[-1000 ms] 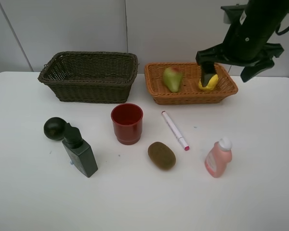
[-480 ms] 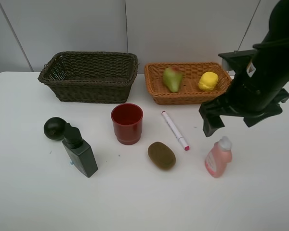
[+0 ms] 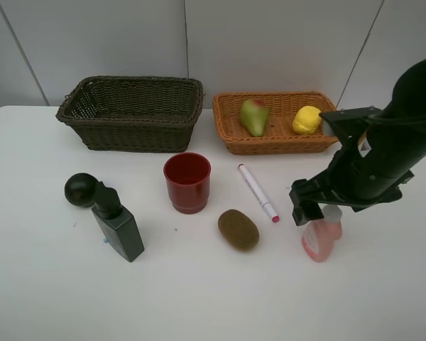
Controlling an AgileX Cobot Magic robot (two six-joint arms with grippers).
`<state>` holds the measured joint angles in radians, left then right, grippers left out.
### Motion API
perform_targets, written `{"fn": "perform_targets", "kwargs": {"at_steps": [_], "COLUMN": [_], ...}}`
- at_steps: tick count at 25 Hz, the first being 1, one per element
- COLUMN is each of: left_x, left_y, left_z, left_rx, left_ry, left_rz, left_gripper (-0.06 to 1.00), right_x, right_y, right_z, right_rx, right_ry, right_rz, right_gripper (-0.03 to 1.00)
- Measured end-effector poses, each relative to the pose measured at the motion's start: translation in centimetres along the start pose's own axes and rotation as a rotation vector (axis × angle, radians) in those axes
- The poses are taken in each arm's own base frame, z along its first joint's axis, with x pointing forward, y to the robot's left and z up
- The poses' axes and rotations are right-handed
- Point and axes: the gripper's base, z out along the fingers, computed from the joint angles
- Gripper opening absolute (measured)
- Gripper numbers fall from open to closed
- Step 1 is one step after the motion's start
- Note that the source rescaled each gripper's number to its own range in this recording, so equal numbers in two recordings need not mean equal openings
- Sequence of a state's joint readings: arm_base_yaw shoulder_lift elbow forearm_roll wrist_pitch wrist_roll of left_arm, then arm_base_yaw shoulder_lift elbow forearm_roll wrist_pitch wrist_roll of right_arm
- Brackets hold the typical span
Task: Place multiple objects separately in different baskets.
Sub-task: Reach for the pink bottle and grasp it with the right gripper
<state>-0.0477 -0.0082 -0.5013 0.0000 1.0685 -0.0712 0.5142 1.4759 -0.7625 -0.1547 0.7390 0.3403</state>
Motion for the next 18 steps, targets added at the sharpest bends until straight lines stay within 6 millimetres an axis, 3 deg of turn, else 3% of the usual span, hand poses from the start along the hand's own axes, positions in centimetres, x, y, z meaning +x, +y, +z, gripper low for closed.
{"fn": "perform_targets", "kwargs": {"at_steps": [18], "left_x": [0.0], "left_y": [0.0], "left_z": [0.0], "left_rx": [0.000], "left_ry": [0.000], "left_rz": [0.000], "left_gripper": [1.00], "right_x": [0.4], "right_y": [0.5], "right_z": [4.2], "right_rx": [-0.006], "right_ry": [0.047], "right_rz": [-0.018], "right_gripper": [0.98]}}
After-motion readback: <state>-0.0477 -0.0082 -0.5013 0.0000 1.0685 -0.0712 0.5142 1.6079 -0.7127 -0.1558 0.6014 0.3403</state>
